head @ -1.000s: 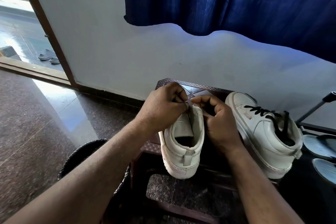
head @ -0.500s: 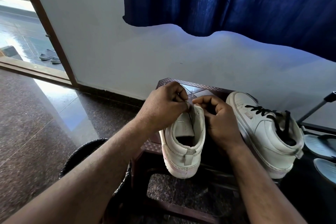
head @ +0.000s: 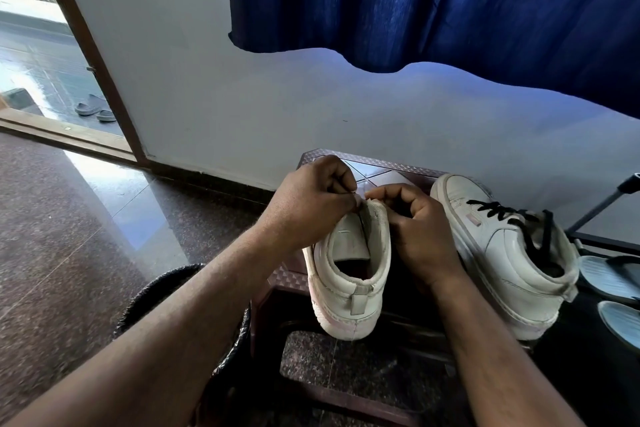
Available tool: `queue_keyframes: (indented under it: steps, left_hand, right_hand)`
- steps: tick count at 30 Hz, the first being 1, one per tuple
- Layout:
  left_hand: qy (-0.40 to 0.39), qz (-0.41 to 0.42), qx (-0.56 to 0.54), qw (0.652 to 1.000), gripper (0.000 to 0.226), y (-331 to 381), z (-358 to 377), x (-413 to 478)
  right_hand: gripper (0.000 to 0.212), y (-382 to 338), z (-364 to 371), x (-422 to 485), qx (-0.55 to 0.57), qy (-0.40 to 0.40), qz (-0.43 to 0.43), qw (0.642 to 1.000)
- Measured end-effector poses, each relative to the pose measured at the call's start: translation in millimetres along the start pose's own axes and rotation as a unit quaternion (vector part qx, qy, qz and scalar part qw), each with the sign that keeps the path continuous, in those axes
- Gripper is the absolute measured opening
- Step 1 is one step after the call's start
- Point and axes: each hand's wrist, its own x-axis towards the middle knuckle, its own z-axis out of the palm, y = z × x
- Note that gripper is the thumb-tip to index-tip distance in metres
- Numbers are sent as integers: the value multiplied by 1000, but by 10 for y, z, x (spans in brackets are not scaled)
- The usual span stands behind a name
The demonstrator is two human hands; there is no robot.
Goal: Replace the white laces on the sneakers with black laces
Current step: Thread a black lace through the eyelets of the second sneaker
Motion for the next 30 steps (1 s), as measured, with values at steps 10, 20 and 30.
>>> queue_keyframes:
  steps: [10, 20, 30]
  left_hand:
    - [-31, -53, -175, 983, 39, -13, -214, 50]
    - [-84, -16, -38, 996, 6, -160, -410, 49]
    - [-72, 10, 83, 994, 15, -128, -314, 48]
  right_hand:
    - [12, 115, -115, 64, -76, 78, 21, 994]
    - [18, 48, 1, 3, 3, -16, -23, 1000]
    - [24, 105, 34, 1, -60, -10, -66, 996]
